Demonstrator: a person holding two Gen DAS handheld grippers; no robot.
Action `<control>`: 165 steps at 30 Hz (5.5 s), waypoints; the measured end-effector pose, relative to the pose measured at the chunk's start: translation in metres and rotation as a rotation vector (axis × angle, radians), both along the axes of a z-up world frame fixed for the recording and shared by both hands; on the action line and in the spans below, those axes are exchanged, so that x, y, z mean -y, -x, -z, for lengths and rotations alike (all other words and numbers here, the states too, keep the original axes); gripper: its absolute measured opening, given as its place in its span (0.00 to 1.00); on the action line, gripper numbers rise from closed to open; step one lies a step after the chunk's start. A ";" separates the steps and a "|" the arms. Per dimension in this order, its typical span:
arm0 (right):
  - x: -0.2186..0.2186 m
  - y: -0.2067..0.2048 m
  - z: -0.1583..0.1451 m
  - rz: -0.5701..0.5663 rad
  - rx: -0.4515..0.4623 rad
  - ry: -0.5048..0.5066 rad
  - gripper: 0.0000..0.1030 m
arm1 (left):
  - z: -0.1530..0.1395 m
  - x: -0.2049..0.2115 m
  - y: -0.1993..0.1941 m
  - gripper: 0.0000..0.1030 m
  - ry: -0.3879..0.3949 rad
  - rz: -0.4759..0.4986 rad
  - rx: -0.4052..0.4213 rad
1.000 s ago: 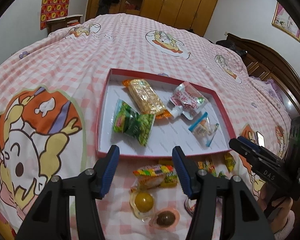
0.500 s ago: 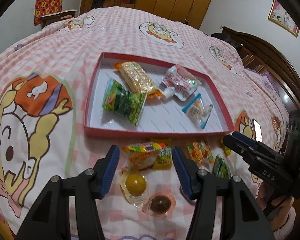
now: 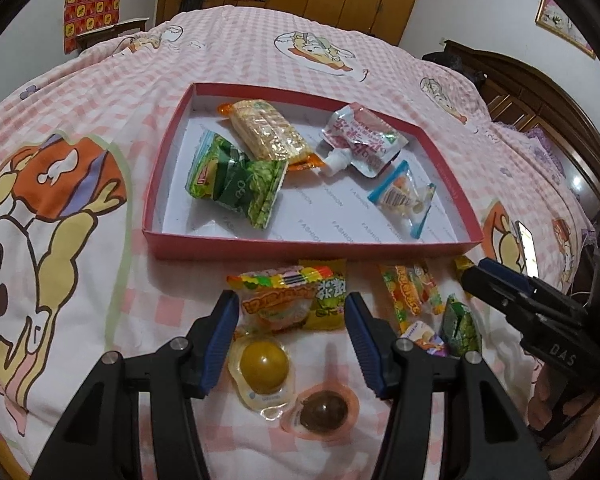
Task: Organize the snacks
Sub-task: 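Grasp the rainbow candy bag with the left gripper while the right gripper grasps a yellow-green packet, then carry the candy bag and yellow-green packet over the box lid with both grippers, then lower both snacks into the box lid and open both grippers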
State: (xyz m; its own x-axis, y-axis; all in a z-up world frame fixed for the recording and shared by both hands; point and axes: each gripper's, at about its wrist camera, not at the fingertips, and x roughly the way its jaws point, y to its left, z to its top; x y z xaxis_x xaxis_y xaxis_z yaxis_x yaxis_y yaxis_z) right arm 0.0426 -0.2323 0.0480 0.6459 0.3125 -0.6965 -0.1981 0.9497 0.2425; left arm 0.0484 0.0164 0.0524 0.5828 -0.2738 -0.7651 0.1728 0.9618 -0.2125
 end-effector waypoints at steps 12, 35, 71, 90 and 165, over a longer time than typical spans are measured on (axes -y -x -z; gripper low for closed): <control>0.013 0.005 0.002 0.040 0.004 0.065 0.52 | 0.008 -0.006 -0.008 0.33 0.030 -0.013 -0.010; 0.024 -0.010 0.029 0.069 -0.075 0.086 0.28 | -0.002 -0.009 0.002 0.33 0.039 -0.011 0.024; 0.003 0.003 -0.026 -0.018 0.057 0.076 0.25 | -0.061 -0.015 -0.002 0.33 0.024 -0.026 0.157; 0.002 -0.032 -0.031 -0.031 0.060 0.088 0.25 | -0.050 -0.017 -0.087 0.33 0.007 -0.075 0.150; -0.006 -0.104 -0.043 0.031 0.097 0.025 0.49 | -0.060 0.003 -0.069 0.60 -0.041 -0.038 0.181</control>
